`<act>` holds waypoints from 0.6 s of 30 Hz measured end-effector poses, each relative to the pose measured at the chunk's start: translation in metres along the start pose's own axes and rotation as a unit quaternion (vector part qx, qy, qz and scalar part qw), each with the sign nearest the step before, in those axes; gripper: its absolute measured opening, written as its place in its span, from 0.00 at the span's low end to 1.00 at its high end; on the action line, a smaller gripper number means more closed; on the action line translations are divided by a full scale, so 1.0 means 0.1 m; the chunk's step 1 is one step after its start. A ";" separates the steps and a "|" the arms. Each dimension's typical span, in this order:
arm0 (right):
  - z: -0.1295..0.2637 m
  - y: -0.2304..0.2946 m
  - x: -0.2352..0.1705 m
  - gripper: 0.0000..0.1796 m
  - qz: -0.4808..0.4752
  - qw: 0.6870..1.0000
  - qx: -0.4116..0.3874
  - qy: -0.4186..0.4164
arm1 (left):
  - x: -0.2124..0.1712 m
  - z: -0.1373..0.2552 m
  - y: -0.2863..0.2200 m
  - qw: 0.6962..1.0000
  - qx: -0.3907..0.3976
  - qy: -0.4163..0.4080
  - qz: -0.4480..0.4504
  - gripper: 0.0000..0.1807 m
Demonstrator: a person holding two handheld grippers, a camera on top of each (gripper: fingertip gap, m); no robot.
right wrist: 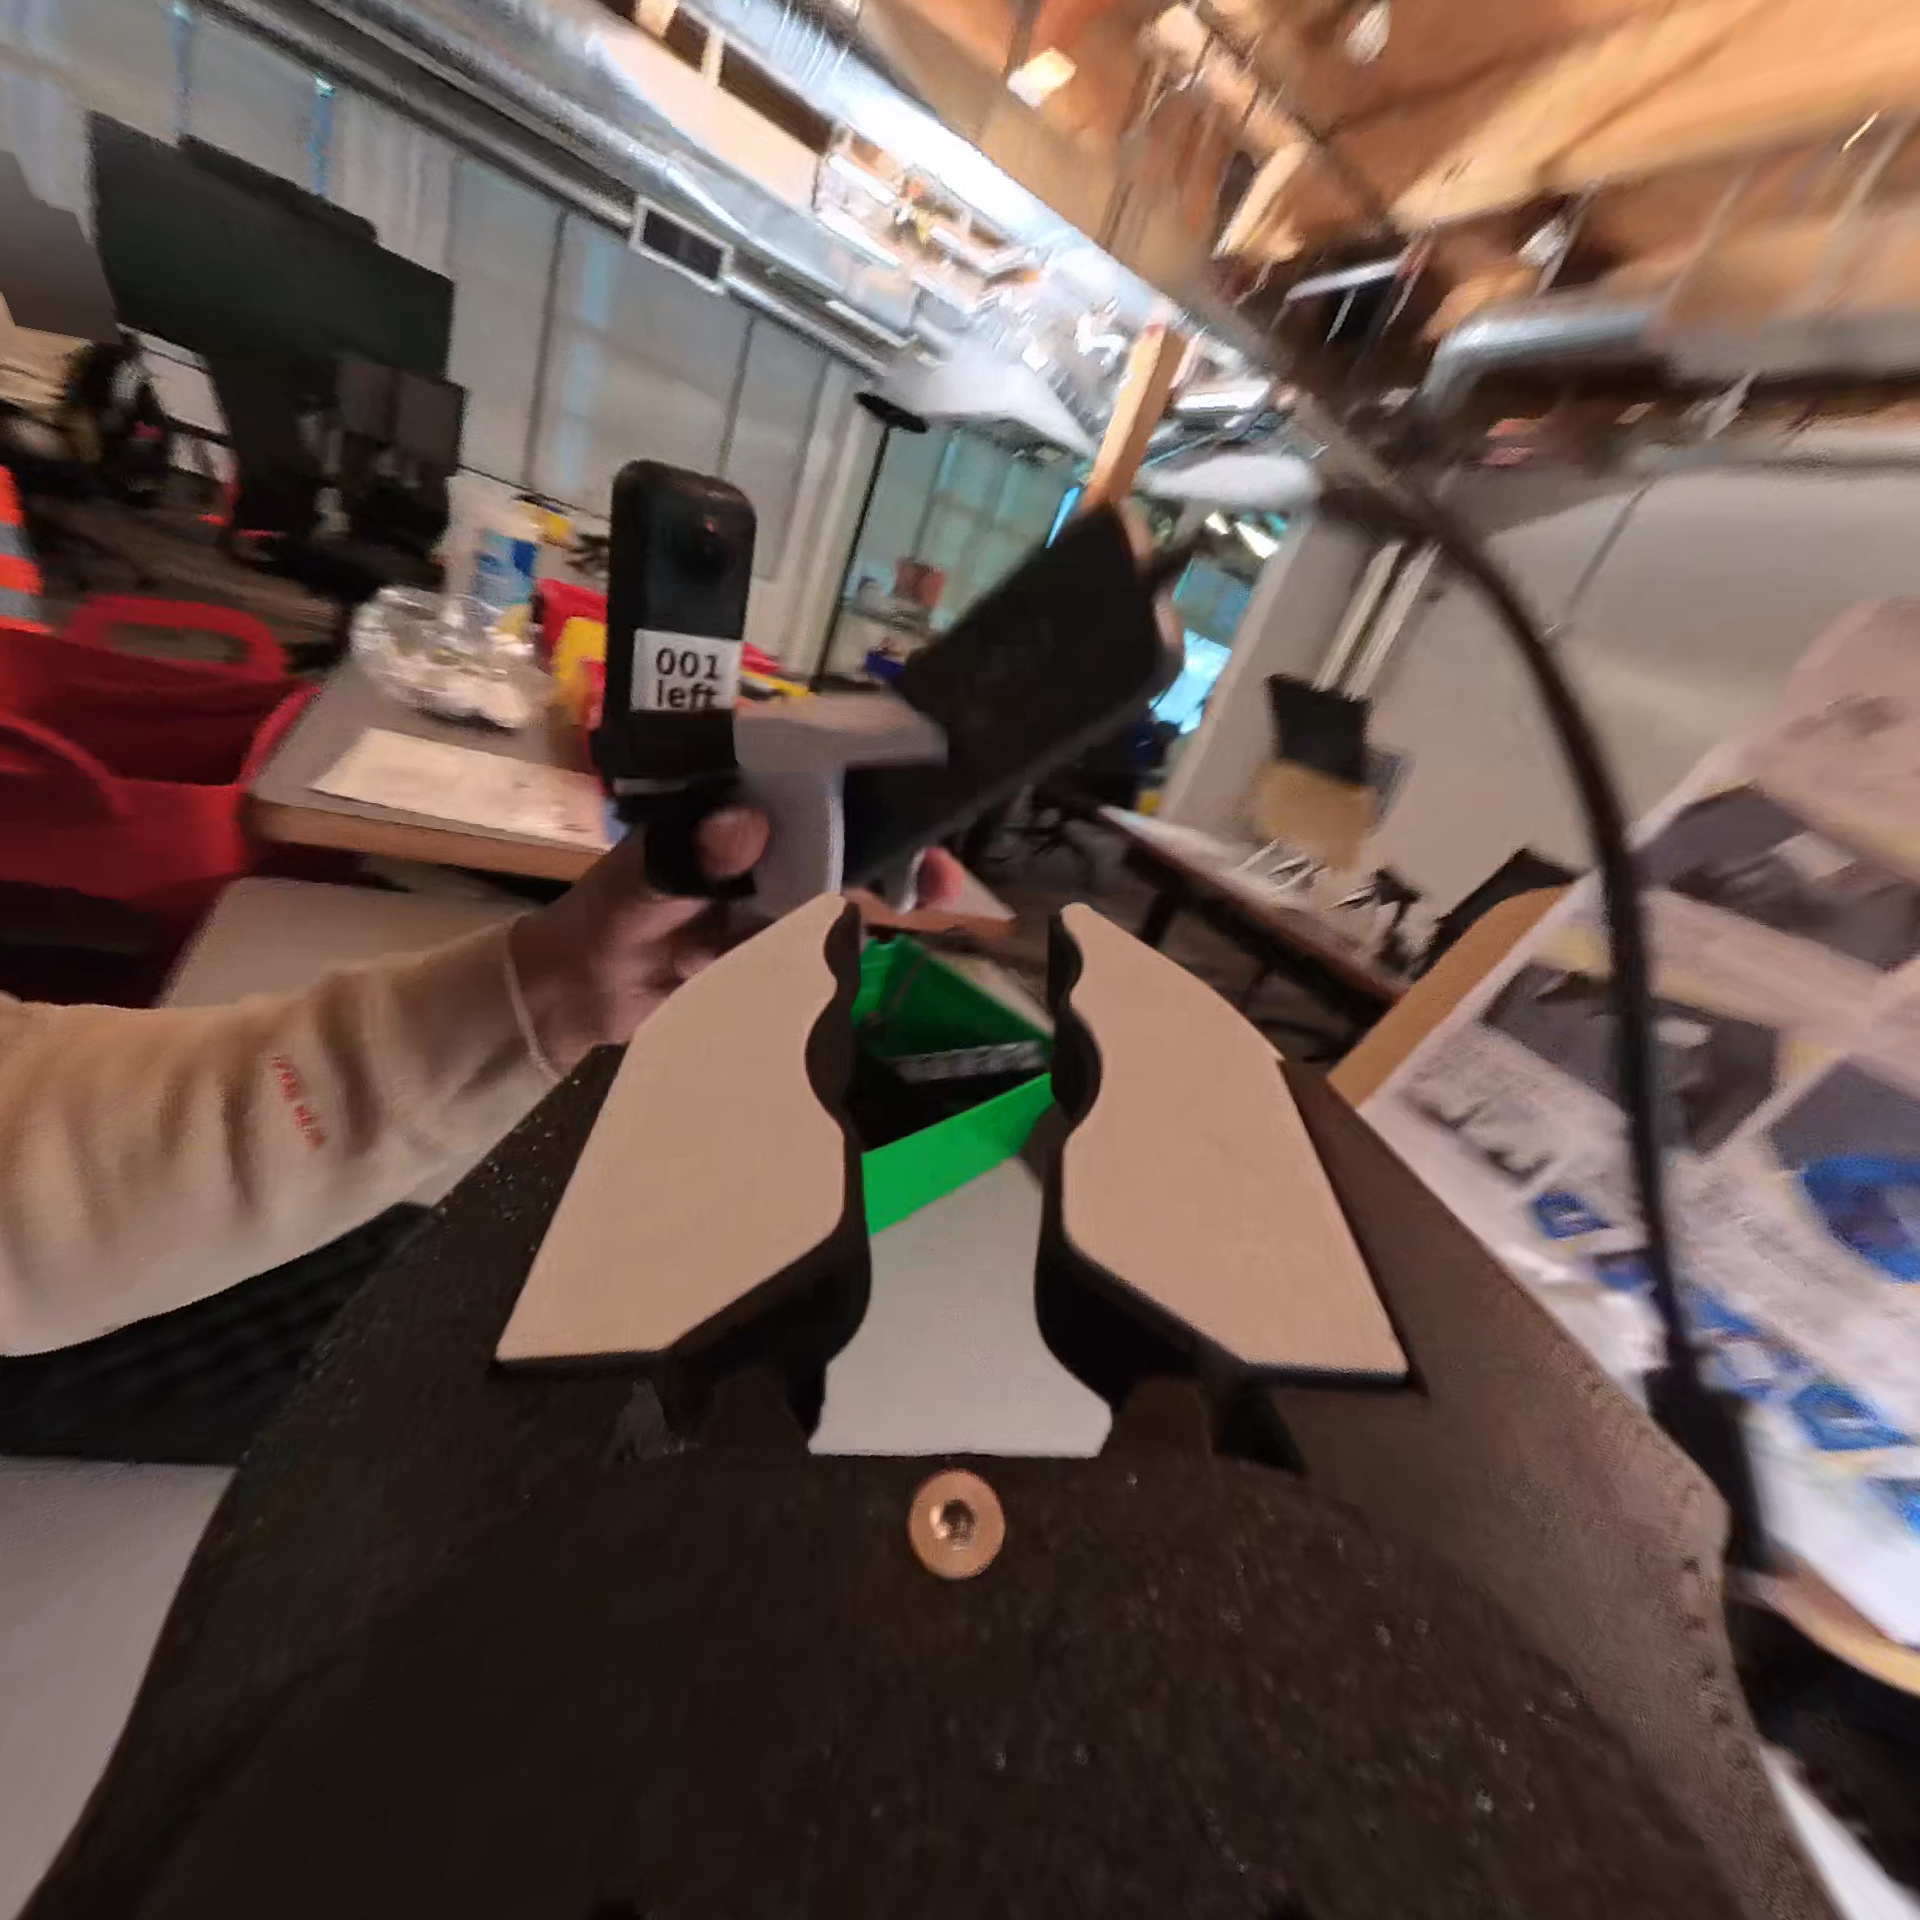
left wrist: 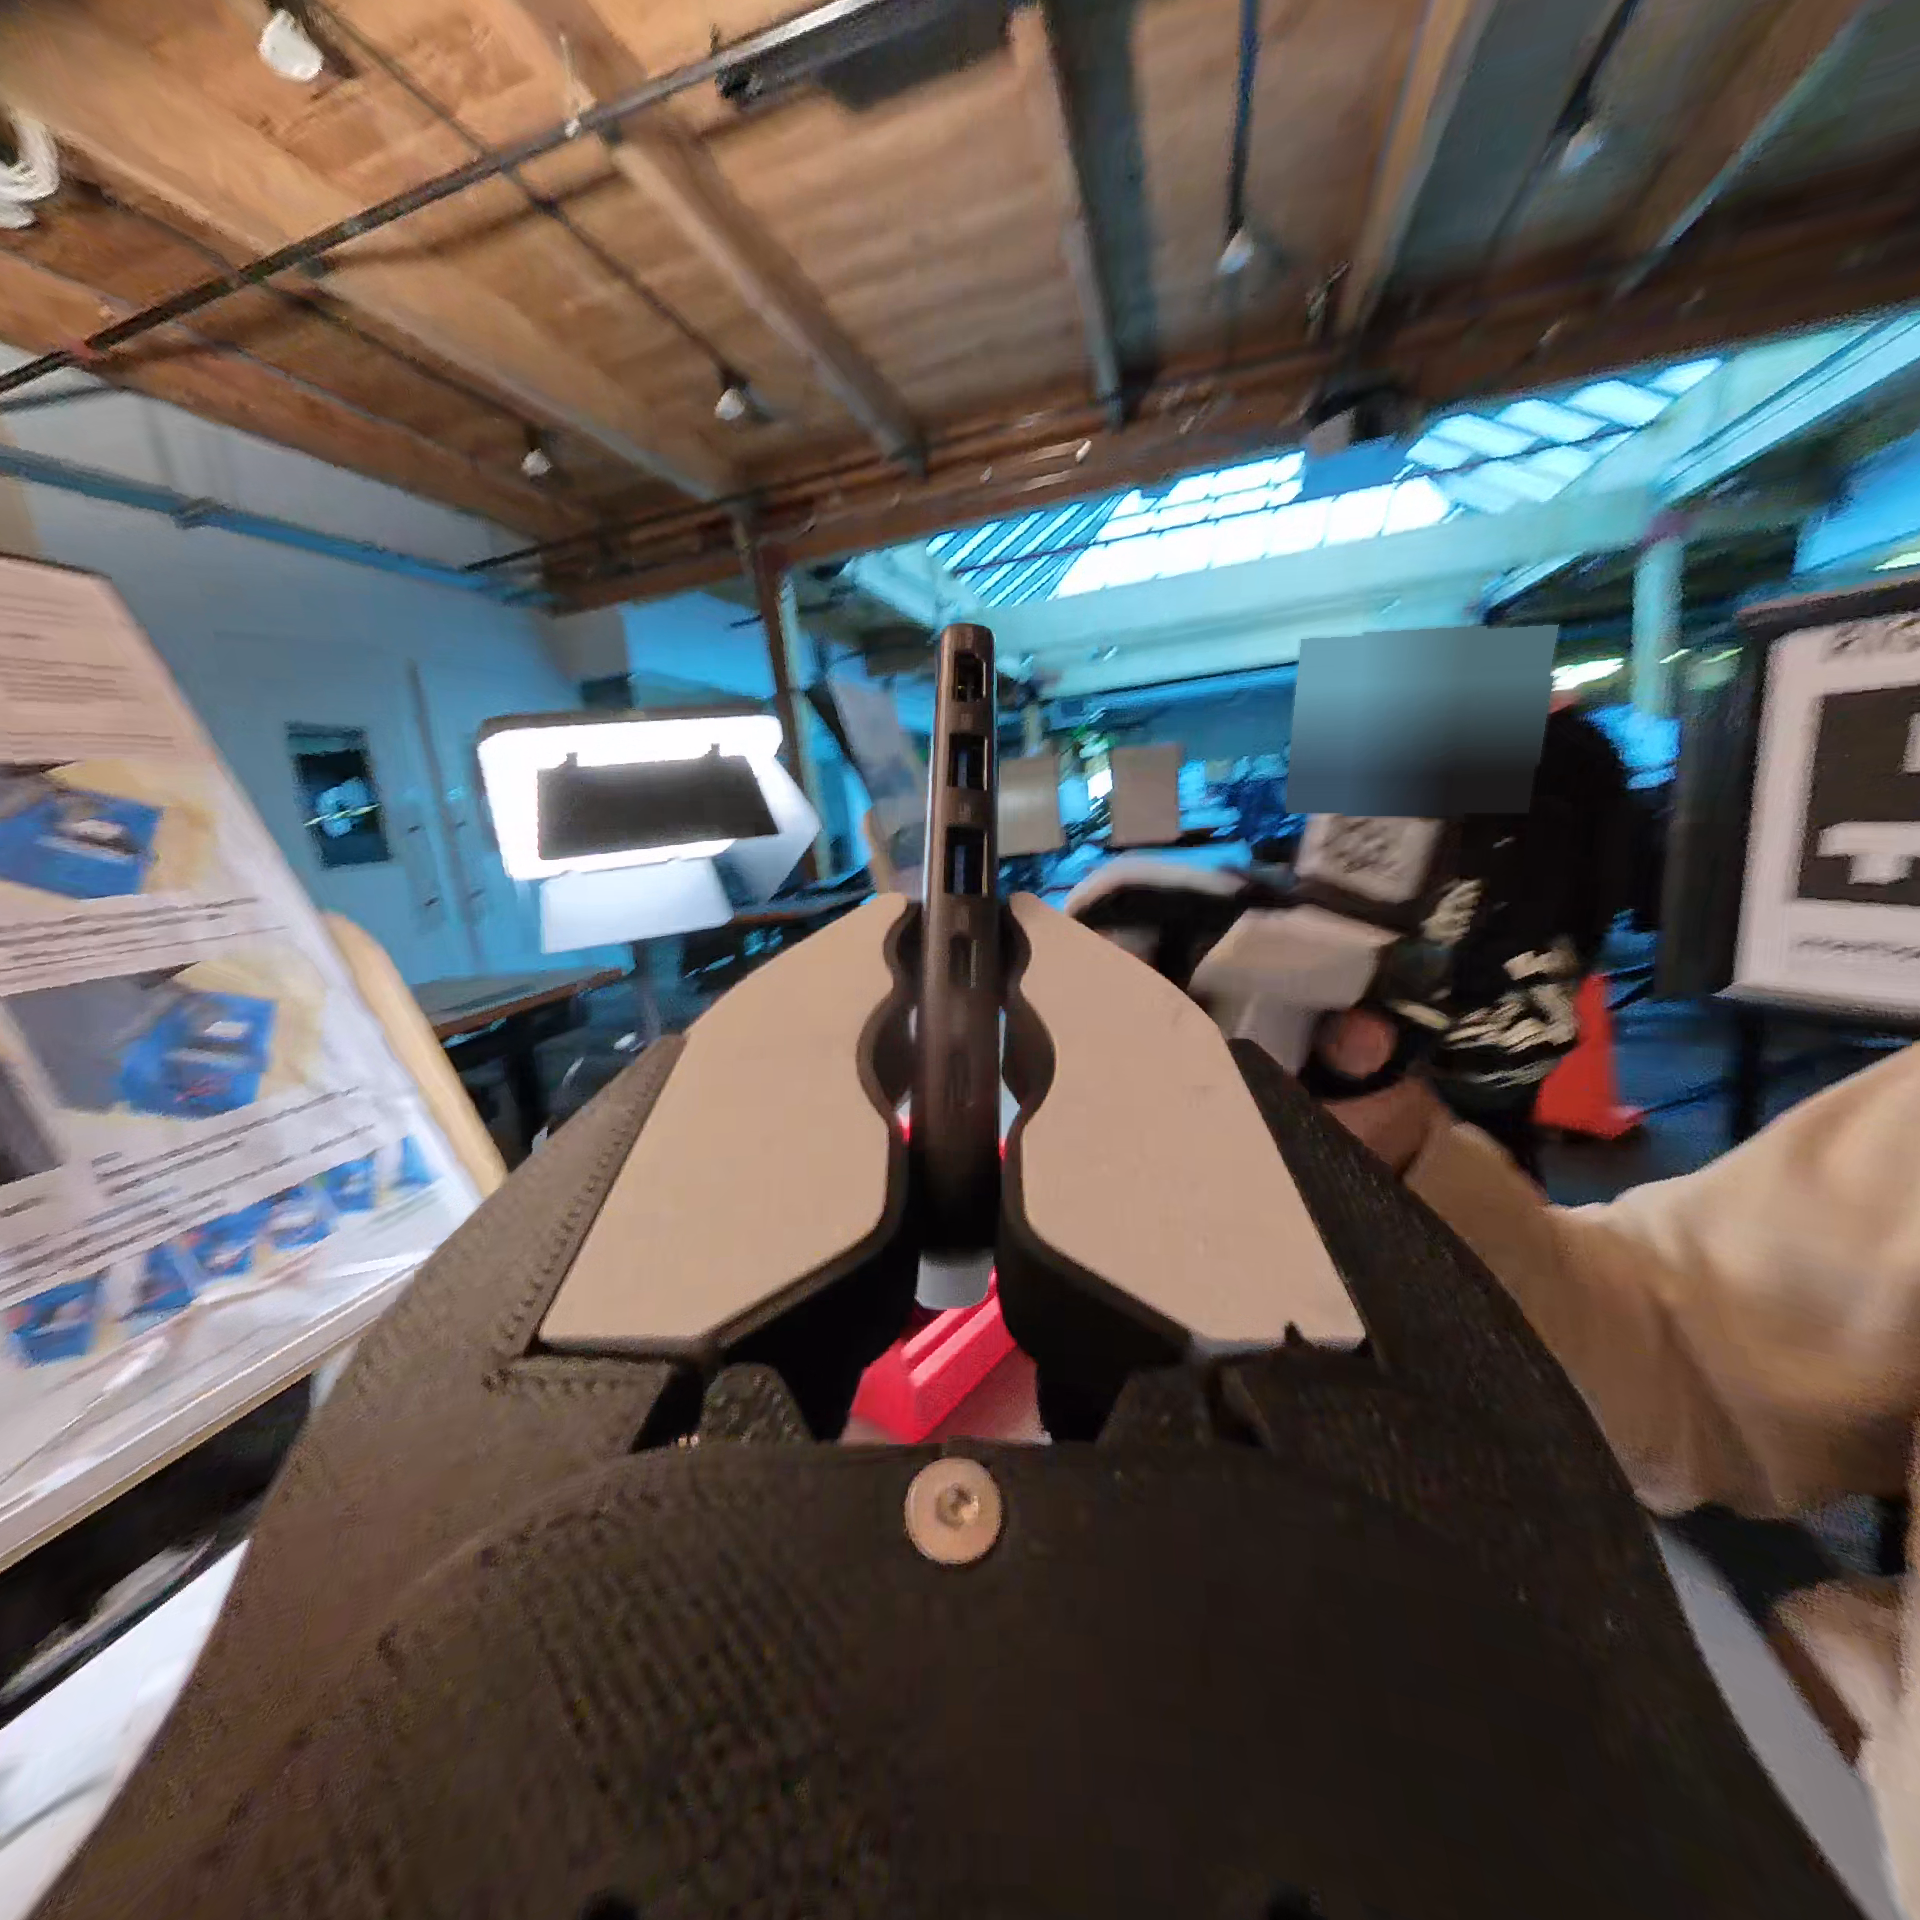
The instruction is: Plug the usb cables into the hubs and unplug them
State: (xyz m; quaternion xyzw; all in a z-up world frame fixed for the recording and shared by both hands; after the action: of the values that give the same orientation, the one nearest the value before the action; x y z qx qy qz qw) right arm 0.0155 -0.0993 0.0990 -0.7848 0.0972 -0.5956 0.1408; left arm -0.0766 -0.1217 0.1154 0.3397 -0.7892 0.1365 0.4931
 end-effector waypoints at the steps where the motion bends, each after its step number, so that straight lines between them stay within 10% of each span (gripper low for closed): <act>1: -0.03 0.00 -0.06 0.21 -0.026 1.000 0.012 0.002 | 0.03 0.00 -0.05 1.000 -0.020 -0.016 0.010 0.07; 18: 0.07 0.16 -0.03 0.08 -0.013 0.995 0.104 -0.003 | -0.61 -0.08 -0.41 0.973 -0.198 0.110 0.050 0.07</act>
State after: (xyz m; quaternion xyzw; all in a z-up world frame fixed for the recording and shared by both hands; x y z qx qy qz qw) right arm 0.0216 -0.1123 0.0896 -0.7689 0.0239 -0.6021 0.2139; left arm -0.0257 -0.1230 0.0614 0.1788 -0.7575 0.0382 0.6267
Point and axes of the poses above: each gripper's, where its closed fingertips meet, z back along the fingers, x out of its top, y = z × x across the jaws, the point moved 3 cm from there along z, back along the fingers, and after that the axes turned 5 degrees about -y, right-handed, at the moved point
